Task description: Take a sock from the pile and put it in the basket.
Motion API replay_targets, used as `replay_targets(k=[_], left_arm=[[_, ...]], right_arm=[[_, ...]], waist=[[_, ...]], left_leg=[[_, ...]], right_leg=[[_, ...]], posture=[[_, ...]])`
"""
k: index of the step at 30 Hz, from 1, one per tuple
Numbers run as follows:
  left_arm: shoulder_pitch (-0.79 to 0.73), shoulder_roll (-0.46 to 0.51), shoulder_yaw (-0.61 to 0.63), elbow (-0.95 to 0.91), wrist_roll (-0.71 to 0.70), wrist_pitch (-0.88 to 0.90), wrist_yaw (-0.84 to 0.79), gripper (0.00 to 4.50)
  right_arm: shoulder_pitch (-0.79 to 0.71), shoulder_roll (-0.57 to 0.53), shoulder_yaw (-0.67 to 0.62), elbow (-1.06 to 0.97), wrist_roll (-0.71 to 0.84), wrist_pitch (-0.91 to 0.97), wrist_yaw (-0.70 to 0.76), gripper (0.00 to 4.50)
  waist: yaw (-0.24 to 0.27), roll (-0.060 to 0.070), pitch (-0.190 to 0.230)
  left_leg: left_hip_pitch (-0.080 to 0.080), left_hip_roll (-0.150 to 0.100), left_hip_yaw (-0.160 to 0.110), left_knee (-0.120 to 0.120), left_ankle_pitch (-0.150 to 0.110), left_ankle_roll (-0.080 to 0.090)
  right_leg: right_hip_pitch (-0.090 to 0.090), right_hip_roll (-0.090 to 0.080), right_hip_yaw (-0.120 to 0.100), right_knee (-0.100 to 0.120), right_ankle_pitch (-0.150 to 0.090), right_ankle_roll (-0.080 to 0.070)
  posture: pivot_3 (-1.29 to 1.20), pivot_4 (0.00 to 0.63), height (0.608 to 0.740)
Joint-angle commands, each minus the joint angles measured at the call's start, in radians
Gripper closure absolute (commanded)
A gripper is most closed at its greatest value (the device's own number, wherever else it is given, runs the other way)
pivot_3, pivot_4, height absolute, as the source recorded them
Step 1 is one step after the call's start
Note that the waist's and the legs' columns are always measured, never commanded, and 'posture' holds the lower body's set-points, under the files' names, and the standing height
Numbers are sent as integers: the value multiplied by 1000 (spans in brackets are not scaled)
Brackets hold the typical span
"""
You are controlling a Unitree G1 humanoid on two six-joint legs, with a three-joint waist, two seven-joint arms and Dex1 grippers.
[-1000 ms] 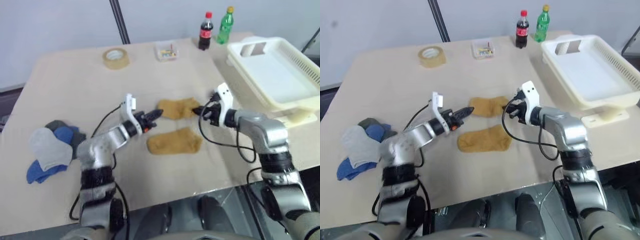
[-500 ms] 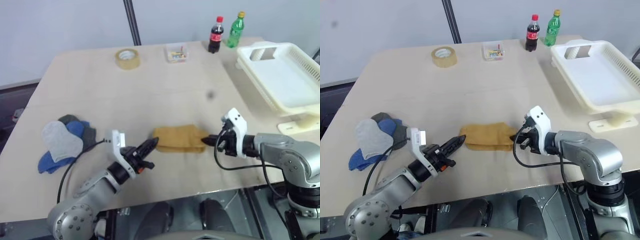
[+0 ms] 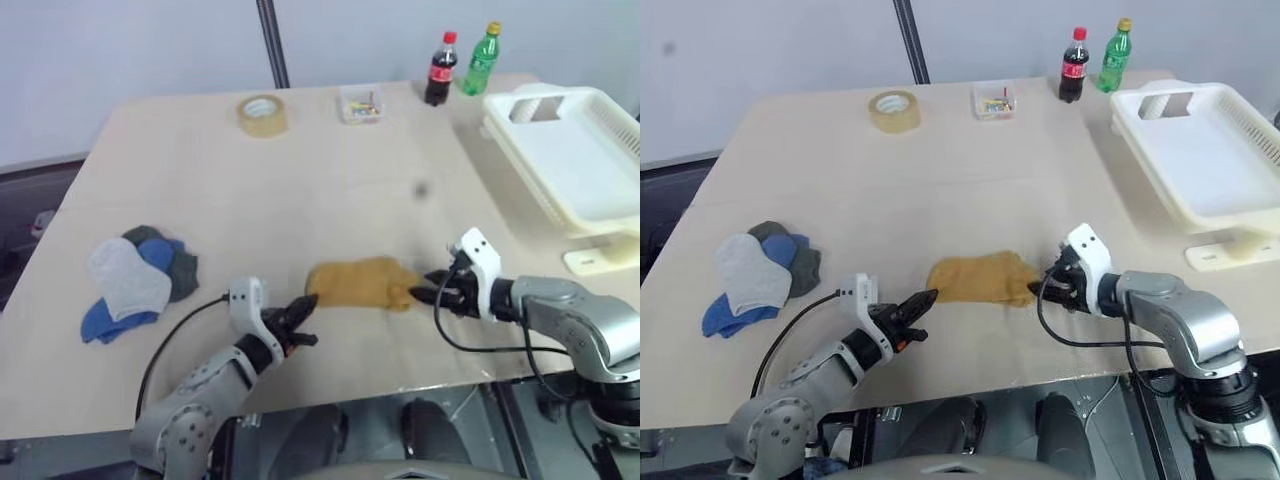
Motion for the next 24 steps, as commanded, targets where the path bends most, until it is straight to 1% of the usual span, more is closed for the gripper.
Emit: replay_targets(k=[1, 3, 4, 5, 6, 7, 9, 11, 13, 15, 18, 20, 22, 24], left_arm=[[16, 2, -8, 8, 9, -25, -3, 3656], [17, 1, -6, 20, 26, -40, 7, 2797], [12, 4, -5, 22, 24, -39, 7, 2461], [9, 6, -4, 24, 20, -37, 7, 1915], [6, 11, -4, 18, 4, -31, 0, 1601], [5, 16, -5, 13, -8, -28, -7, 1171], [9, 29, -11, 2, -21, -29, -28, 1171], [12, 33, -7, -3, -26, -43, -29, 1171], [15, 44, -3, -7, -25, -51, -33, 1171], [23, 60, 4, -13, -33, -65, -59, 1171], [29, 48, 46, 2, -72, -117, -105, 1171], [35, 50, 43, 14, -67, -151, -144, 1171], [36, 38, 52, 50, -94, -172, -183, 1171], [-2, 31, 66, 131, -116, -168, -203, 1171]], right_arm=[[-39, -25, -34, -22, -2, -124, 55, 956], [-53, -41, -16, -25, -21, -262, 134, 956], [-61, -53, 6, -15, -49, -348, 176, 956], [-66, -61, 21, -4, -71, -408, 204, 956], [-72, -57, 41, 2, -80, -443, 223, 956], [-81, -42, 72, 7, -93, -470, 230, 956], [-98, -1, 150, 33, -145, -533, 230, 956], [-110, 20, 233, 80, -230, -606, 231, 956], [-125, 58, 283, 154, -301, -647, 194, 956], [-128, 88, 298, 217, -337, -666, 170, 956], [-128, 88, 329, 301, -403, -705, 170, 956], [-125, 90, 336, 327, -419, -705, 180, 956], [-120, 89, 343, 333, -424, -710, 197, 956], [-115, 93, 342, 327, -422, -711, 203, 956]], waist=[[0, 0, 0], [-1, 0, 0], [-1, 0, 0], [-1, 0, 0], [-1, 0, 0], [-2, 0, 0], [-5, 0, 0], [-6, 0, 0], [-4, 0, 0], [-2, 0, 0], [-1, 0, 0], [0, 0, 0], [-1, 0, 0], [0, 0, 0]], left_leg=[[0, 0, 0, 0, 0, 0], [1, 0, 0, -1, 0, 0], [1, 1, 0, -2, 0, 0], [2, 1, 0, -2, 0, 0], [2, 1, 0, -3, 0, 0], [4, 2, 0, -4, 0, 0], [5, 2, 0, -4, 0, 0], [6, 3, 1, -4, 0, -1], [6, 3, 1, -4, 0, -1], [5, 2, 1, -4, 0, -1], [5, 2, 0, -5, 0, -1], [5, 2, 0, -5, 0, -1], [5, 2, 0, -5, 0, -1], [5, 2, 0, -5, 0, -1]], right_leg=[[0, 0, 0, 0, 0, 0], [0, 0, 0, 0, 0, 0], [0, 0, 0, 0, 0, 0], [1, 0, 0, 0, 0, 0], [1, 0, 0, 0, 0, 0], [2, 0, 0, 0, 0, 0], [3, 0, 0, 0, 0, 0], [3, 0, 0, 0, 0, 0], [3, 2, 0, 0, 0, 0], [3, 2, 1, -1, 0, 0], [2, 2, 0, -1, 0, 0], [2, 2, 0, -2, 0, 0], [2, 2, 0, -2, 0, 0], [3, 2, 0, -2, 0, 0]], posture=[[0, 150, 740], [0, 150, 740], [0, 150, 740], [0, 150, 740], [0, 150, 740], [0, 150, 740], [0, 150, 740], [0, 150, 740], [0, 150, 740], [0, 150, 740], [0, 150, 740], [0, 150, 740], [0, 150, 740], [0, 150, 740]])
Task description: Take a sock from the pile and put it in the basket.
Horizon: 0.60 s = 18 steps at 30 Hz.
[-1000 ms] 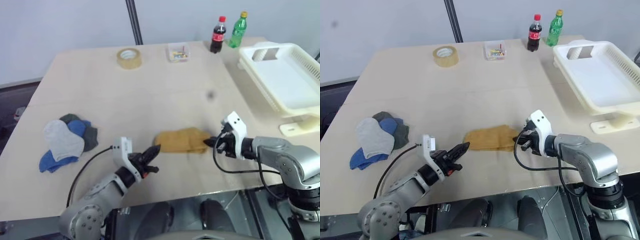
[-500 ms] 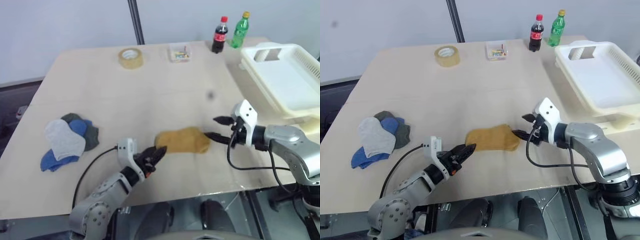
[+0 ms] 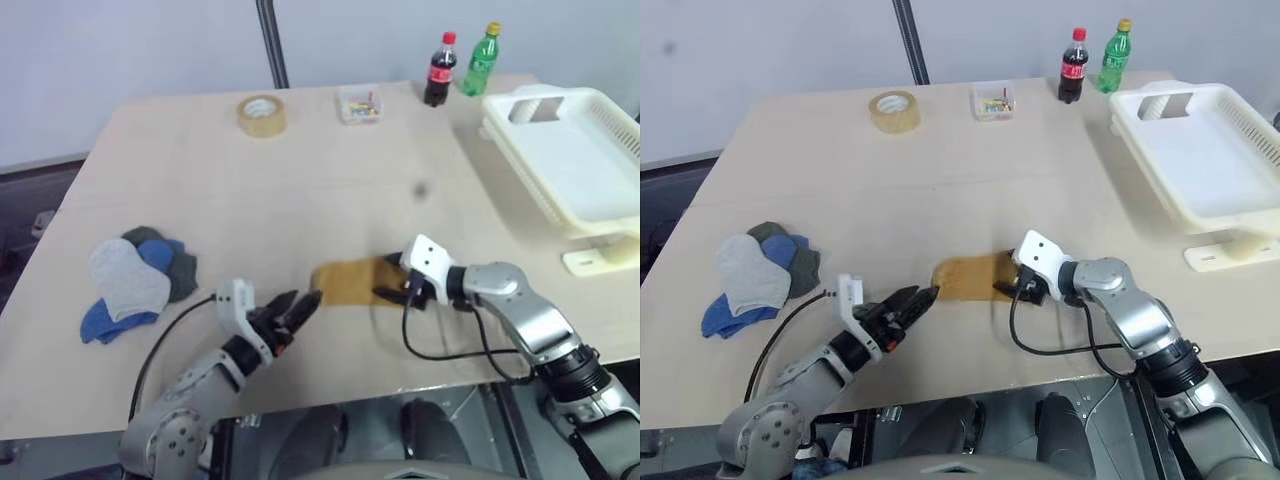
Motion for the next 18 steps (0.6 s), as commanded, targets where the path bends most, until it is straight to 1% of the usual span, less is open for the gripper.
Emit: replay_targets(k=[1, 5, 7, 10, 13, 15, 18], left_arm=[[-55, -11, 25, 129, -63, -9, -62, 1171], [-153, 4, 1, 232, -80, 45, -68, 1171], [-200, -6, -2, 283, -67, 53, -45, 1171], [-259, -27, 2, 357, -92, 105, -21, 1171], [-286, -12, -18, 382, -151, 196, -58, 1171], [-296, 1, -10, 385, -233, 268, -93, 1171], [-302, 42, -4, 389, -286, 342, -120, 1171]], right_arm=[[11, 6, 8, 4, -19, 1, 14, 956], [12, 18, 8, -6, -23, 6, 14, 956], [15, 25, 9, -11, -28, 9, 10, 956], [21, 36, 5, -21, -36, 21, -3, 956], [30, 46, 2, -36, -39, 33, -17, 956], [35, 50, 0, -46, -43, 39, -22, 956], [38, 51, -9, -58, -44, 52, -27, 956]], waist=[[0, 0, 0], [0, 0, -1], [0, 0, -1], [0, 0, -1], [-1, 3, -3], [-1, 3, -3], [-3, 3, -3]], left_leg=[[0, 0, 0, 0, 0, 0], [1, 0, -2, 0, 0, -1], [1, 0, -2, 0, 0, -1], [1, 0, -2, 0, 0, -1], [2, 0, -2, 0, 1, -1], [4, 0, -2, 0, 0, -1], [8, 0, -2, -1, 0, 0]], right_leg=[[0, 0, 0, 0, 0, 0], [1, 1, -2, 1, 0, 0], [1, 1, -2, 1, 0, 0], [1, 0, -1, 1, 0, 0], [2, 1, -1, 1, 0, 0], [3, 1, -1, 1, 0, 0], [7, 1, -1, -1, 0, 0]], posture=[[0, 150, 740], [0, 150, 740], [0, 150, 740], [0, 150, 740], [0, 150, 740], [0, 150, 740], [0, 150, 740]])
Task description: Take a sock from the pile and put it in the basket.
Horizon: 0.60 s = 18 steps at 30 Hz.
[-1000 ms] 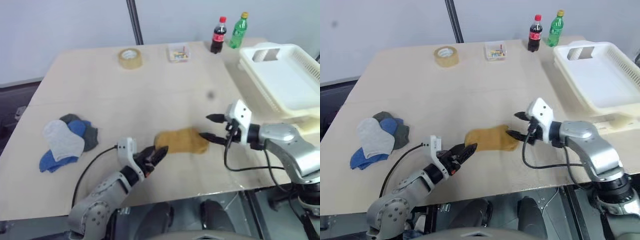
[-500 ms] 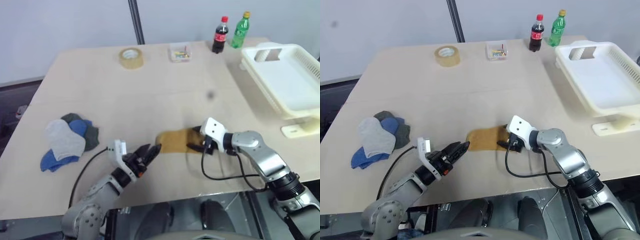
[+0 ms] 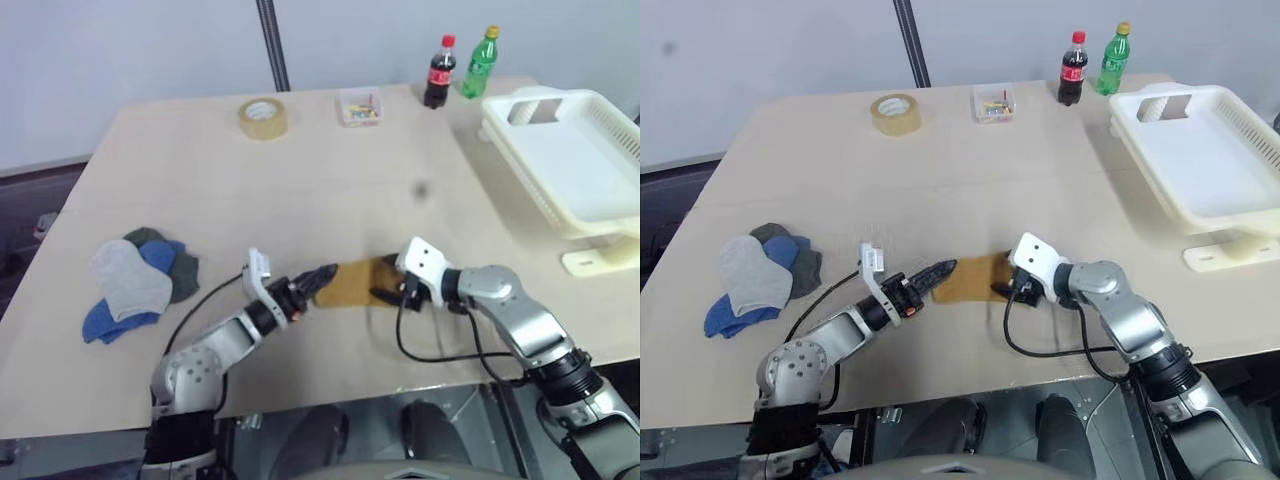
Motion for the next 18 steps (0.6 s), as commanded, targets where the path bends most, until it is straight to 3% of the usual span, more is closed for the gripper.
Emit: replay_targets(k=[1, 6, 18], left_arm=[[10, 45, -11, 19, -80, 125, -35, 1171], [16, 97, -12, 15, -105, 171, -70, 1171], [-63, -30, 52, 39, -305, 161, 3, 1171]], right_arm=[[12, 4, -7, -30, -5, 21, -4, 956], [21, 1, -12, -41, -8, 28, -9, 956], [12, 1, -21, -54, -19, 36, -27, 956]], waist=[[-1, 0, 0], [-1, 0, 0], [-1, 0, 1]], left_leg=[[0, 0, 0, 0, 0, 0], [1, 1, 0, -1, 0, 0], [1, 1, 0, -1, 0, 0]], right_leg=[[0, 0, 0, 0, 0, 0], [0, 1, 0, -1, 0, 0], [0, 1, 0, -1, 0, 0]], posture=[[0, 150, 740], [0, 150, 740], [0, 150, 740]])
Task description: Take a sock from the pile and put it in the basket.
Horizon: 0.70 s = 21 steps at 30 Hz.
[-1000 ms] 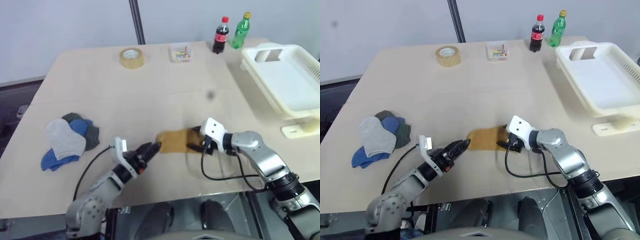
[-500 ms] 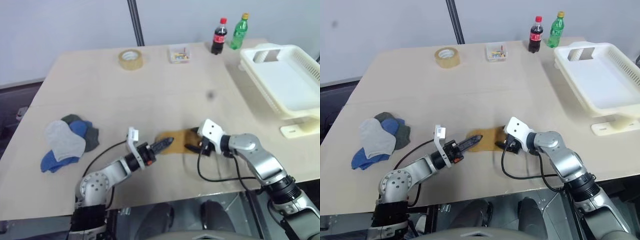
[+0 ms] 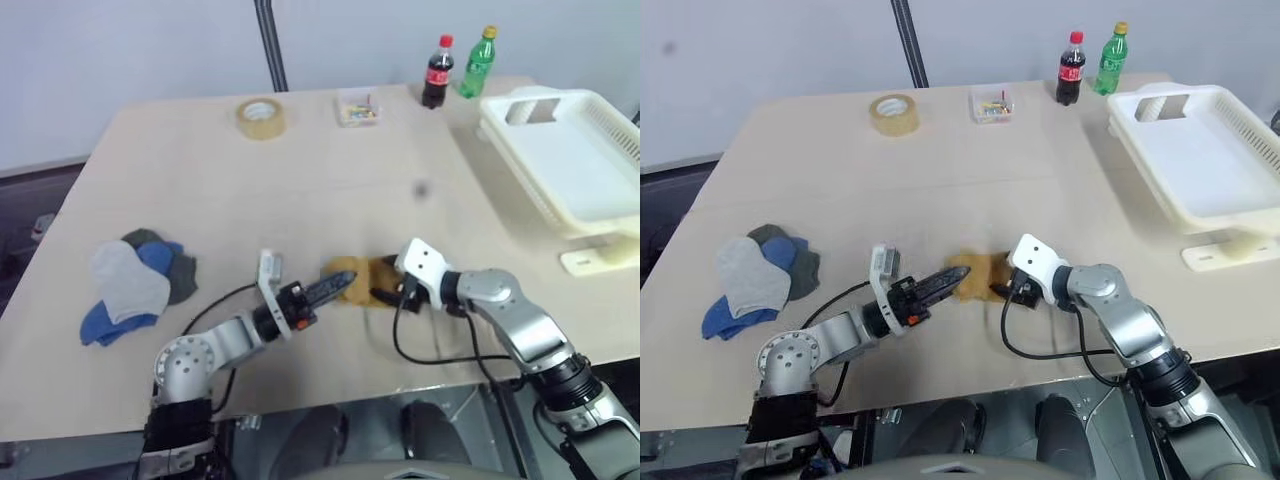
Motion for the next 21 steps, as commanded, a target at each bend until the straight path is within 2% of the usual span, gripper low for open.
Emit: replay_targets(k=[1, 11, 21], left_arm=[[-13, -25, 6, -14, -66, -4, 23, 1171], [-45, -54, -38, 12, -41, -30, 31, 1171], [-97, -54, -78, 58, 9, -52, -23, 1171]], right_arm=[[-7, -8, -17, -24, -14, 2, -6, 956], [-20, -31, -68, -126, 21, 67, 2, 956], [55, -244, -243, -350, 199, 285, 123, 956]], waist=[[1, 0, 0], [3, 0, 1], [5, -1, 3]], left_leg=[[0, 0, 0, 0, 0, 0], [-1, 0, 0, 0, 0, 0], [-4, 0, -2, 0, 0, 0]], right_leg=[[0, 0, 0, 0, 0, 0], [0, 0, 0, -1, 0, 0], [-1, -1, -3, -4, 0, 0]], posture=[[0, 150, 740], [0, 150, 740], [0, 150, 740]])
